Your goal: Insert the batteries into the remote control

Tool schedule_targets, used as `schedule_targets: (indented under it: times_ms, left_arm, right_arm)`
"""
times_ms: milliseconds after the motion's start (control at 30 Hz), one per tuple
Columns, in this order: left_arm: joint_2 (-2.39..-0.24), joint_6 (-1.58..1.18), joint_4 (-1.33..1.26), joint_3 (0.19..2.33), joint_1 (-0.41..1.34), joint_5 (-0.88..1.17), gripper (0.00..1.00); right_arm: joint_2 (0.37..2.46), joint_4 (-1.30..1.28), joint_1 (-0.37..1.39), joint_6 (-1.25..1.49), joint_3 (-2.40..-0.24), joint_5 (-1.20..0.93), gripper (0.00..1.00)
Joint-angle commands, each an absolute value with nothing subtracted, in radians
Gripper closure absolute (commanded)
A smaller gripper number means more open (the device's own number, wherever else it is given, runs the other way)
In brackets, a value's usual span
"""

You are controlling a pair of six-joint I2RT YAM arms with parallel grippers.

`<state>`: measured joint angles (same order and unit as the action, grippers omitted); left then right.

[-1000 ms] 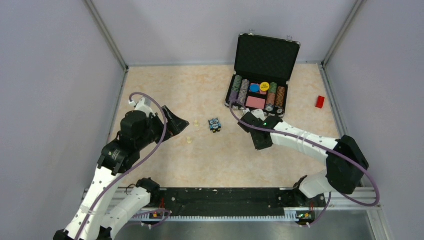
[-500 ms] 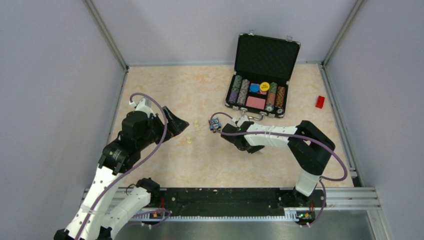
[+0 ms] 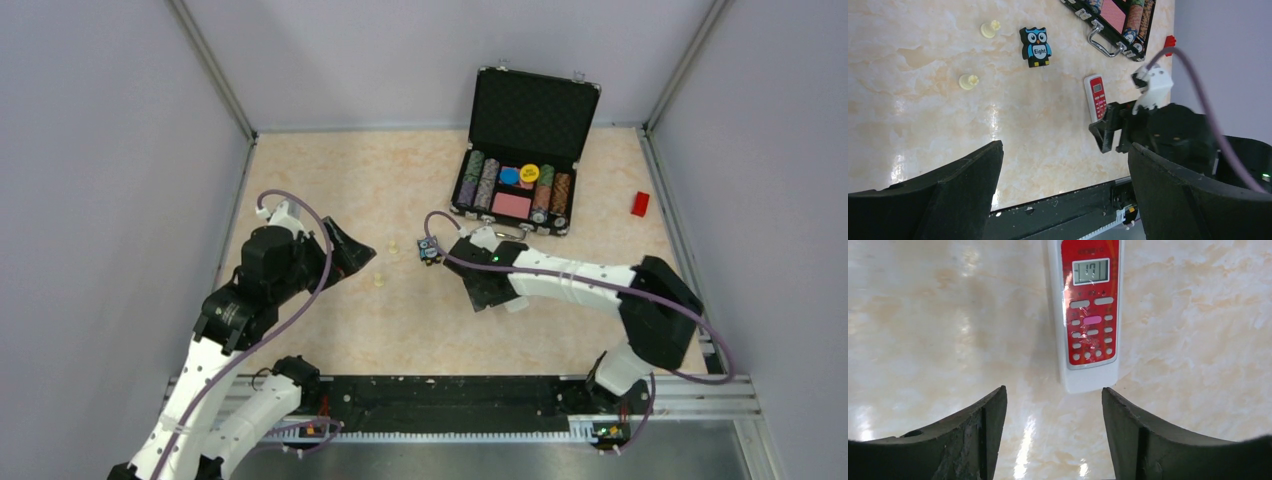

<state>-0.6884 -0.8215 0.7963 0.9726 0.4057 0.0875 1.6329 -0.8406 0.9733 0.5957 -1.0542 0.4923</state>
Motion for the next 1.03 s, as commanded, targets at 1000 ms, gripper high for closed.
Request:
schedule_targets:
  times_ms: [1000]
  left_arm:
    - [-0.241,-0.715,1.263,1.296,0.408,-0.228,0.01]
  right_arm:
    - [0.366,-1.363,0.974,0.969,-1.39,0.737,0.01]
